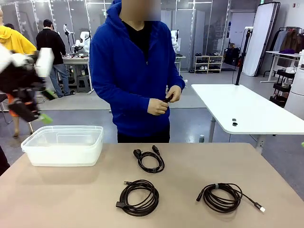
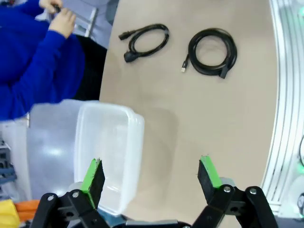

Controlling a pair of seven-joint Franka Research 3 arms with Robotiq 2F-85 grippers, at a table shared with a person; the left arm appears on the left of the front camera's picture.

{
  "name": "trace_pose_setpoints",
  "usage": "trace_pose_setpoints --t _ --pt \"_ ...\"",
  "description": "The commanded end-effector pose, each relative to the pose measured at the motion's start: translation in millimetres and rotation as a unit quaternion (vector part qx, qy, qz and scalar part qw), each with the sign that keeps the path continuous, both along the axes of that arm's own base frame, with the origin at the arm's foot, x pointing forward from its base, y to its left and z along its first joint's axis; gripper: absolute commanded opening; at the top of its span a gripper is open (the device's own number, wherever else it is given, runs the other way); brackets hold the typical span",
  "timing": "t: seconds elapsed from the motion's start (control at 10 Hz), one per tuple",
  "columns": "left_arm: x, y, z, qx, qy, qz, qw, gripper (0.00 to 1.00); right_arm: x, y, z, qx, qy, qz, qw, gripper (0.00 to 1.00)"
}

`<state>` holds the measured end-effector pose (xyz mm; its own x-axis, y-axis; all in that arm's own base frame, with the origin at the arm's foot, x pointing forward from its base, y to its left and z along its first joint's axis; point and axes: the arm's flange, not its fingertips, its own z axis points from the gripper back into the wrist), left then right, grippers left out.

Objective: Organize and store the cables.
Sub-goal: Place the Power Cable into the Organizing box.

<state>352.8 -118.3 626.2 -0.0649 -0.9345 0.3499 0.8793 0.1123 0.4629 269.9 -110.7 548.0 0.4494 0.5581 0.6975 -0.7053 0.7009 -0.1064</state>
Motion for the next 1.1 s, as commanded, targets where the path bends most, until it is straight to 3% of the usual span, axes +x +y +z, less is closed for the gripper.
trace_pose_setpoints --t 0.0,0.2,0.5,0.7,0.9,1.0 --pt "30 -49 3 0.031 0.013 -0.037 0.999 1.0 -2 0 0 -0.001 -0.003 0.007 1.0 1.0" --pt "50 -125 -19 0.081 0.036 -0.044 0.995 1.0 -2 0 0 -0.001 -0.003 0.007 1.0 1.0" --pt "73 -185 -62 0.082 0.113 -0.026 0.99 1.0 -2 0 0 -0.001 -0.003 0.007 1.0 1.0" --pt "73 -196 -72 0.09 0.116 -0.037 0.989 1.0 -2 0 0 -0.001 -0.003 0.007 1.0 1.0" --pt "67 -184 -50 0.085 0.109 -0.05 0.989 1.0 -2 0 0 -0.001 -0.003 0.007 1.0 1.0" --pt "75 -200 -82 0.08 0.109 -0.04 0.99 1.0 -2 0 0 -0.001 -0.003 0.007 1.0 1.0"
